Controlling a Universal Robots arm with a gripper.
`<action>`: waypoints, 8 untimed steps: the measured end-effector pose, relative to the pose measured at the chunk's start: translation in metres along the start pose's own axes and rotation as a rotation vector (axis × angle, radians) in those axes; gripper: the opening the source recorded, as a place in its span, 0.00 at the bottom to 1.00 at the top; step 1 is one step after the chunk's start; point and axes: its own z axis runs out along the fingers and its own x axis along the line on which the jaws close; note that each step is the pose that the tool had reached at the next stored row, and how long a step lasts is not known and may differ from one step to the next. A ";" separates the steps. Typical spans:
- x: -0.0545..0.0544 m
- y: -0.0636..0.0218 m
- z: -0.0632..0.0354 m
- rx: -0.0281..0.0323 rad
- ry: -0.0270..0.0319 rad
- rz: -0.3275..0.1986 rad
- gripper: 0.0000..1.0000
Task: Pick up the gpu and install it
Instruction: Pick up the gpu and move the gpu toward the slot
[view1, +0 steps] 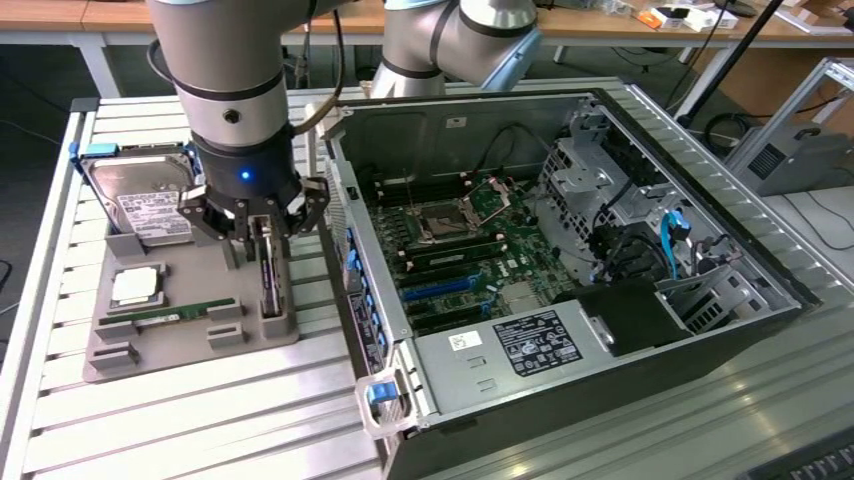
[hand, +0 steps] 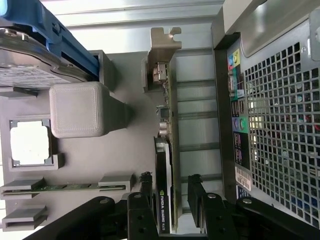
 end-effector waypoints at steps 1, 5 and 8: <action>0.000 0.0000 0.0004 -0.0001 -0.0001 0.000 0.42; 0.001 -0.0001 0.0047 0.0001 0.0001 0.000 0.42; 0.001 -0.0002 0.0076 0.0002 0.0002 0.000 0.42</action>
